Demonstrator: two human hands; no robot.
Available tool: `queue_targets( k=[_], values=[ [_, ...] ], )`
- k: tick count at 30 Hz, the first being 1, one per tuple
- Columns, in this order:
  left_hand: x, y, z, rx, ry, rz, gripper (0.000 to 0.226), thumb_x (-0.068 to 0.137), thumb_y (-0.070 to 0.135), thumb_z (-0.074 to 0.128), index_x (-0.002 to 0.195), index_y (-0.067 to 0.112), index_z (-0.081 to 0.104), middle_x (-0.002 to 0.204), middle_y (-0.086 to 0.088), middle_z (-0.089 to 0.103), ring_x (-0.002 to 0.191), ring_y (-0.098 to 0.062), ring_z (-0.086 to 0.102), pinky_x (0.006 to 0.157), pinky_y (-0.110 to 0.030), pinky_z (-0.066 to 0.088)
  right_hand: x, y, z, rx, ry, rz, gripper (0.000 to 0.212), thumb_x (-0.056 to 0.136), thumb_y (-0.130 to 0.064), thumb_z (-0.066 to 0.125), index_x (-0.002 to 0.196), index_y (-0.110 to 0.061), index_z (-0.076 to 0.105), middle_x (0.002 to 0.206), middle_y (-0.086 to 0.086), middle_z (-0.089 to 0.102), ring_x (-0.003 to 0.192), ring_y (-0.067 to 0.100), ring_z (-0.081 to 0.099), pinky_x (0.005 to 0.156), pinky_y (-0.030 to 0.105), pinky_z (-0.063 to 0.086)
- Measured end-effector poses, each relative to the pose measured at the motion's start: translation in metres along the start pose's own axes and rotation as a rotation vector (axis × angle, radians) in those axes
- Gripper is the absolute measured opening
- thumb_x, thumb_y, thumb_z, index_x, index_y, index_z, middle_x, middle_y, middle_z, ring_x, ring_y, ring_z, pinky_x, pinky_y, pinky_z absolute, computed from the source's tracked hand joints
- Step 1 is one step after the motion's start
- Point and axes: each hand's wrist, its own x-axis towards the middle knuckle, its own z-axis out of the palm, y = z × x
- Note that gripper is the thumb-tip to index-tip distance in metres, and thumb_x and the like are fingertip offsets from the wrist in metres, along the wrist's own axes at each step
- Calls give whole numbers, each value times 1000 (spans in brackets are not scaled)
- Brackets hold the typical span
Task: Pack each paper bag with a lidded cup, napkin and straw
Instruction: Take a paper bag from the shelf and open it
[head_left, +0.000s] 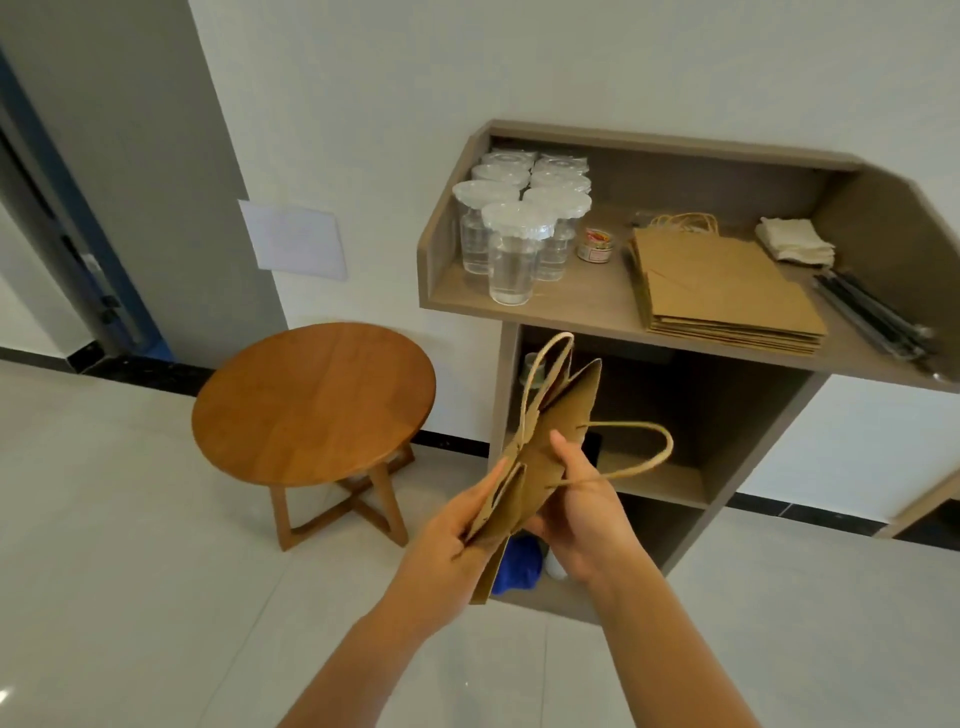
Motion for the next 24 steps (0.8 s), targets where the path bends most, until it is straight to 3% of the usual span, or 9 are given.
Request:
queue_targets(
  k=[4, 7, 9, 11, 13, 17, 20, 22, 24],
  values=[
    [5, 6, -6, -367, -311, -103, 97, 59, 42, 85, 136, 44, 25, 129, 24, 54, 119, 6, 51, 88, -14, 46, 2, -2, -5, -239, 1, -117, 19, 96, -14, 43, 105, -16, 60, 85, 9, 67, 79, 24, 65, 70, 35, 54],
    [14, 11, -15, -583, -313, -239, 112, 51, 52, 84, 143, 36, 23, 133, 4, 57, 122, -17, 54, 98, -37, 48, 2, 3, -7, -389, -52, -178, 17, 96, -17, 48, 108, -19, 59, 94, 8, 69, 87, 23, 68, 79, 37, 57],
    [17, 16, -13, -475, -265, -273, 99, 68, 47, 79, 147, 35, 21, 133, 7, 55, 116, -12, 58, 93, -29, 51, 0, 5, -8, -447, -115, -212, 12, 94, -16, 51, 102, -18, 60, 90, 3, 69, 83, 15, 68, 74, 28, 57],
    [23, 20, -2, -349, -115, -334, 70, 87, 33, 64, 146, 32, 26, 120, 15, 57, 97, 2, 59, 70, -10, 51, -1, 8, -7, -463, -140, -212, 13, 94, -14, 51, 92, -20, 62, 79, -4, 69, 75, 9, 68, 66, 20, 55],
    [30, 24, 9, -188, 5, -345, 45, 98, 24, 48, 141, 28, 37, 104, 16, 59, 83, 7, 56, 58, -5, 47, 2, 10, -8, -519, -88, -187, 17, 95, -12, 48, 86, -20, 61, 75, -2, 68, 70, 10, 67, 65, 21, 55],
    [37, 13, 14, 288, 142, -265, 29, 102, 23, 34, 124, 20, 53, 96, 5, 61, 77, -3, 53, 69, -13, 42, 13, 9, -18, -587, 13, -162, 21, 93, -6, 48, 76, -13, 57, 73, 2, 60, 70, 13, 59, 64, 21, 51],
    [37, 7, 18, 353, 170, -206, 30, 102, 26, 33, 122, 20, 54, 89, 6, 60, 75, -3, 56, 68, -9, 45, 20, 15, -24, -639, 57, -185, 17, 92, -19, 55, 76, -14, 61, 78, 8, 64, 77, 20, 63, 76, 32, 55],
    [38, 1, 20, 385, 172, -192, 33, 102, 27, 34, 129, 21, 52, 92, 2, 64, 83, -13, 63, 80, -22, 53, 25, 21, -28, -614, 81, -201, 14, 85, -32, 66, 76, -20, 64, 80, 5, 67, 78, 18, 65, 84, 39, 55],
    [42, -2, 14, 466, 185, -210, 35, 101, 24, 36, 134, 21, 48, 101, -2, 65, 92, -19, 64, 89, -33, 53, 32, 26, -32, -630, 99, -177, 9, 86, -25, 66, 84, -17, 65, 79, 0, 63, 75, 12, 60, 88, 36, 52]
  ],
)
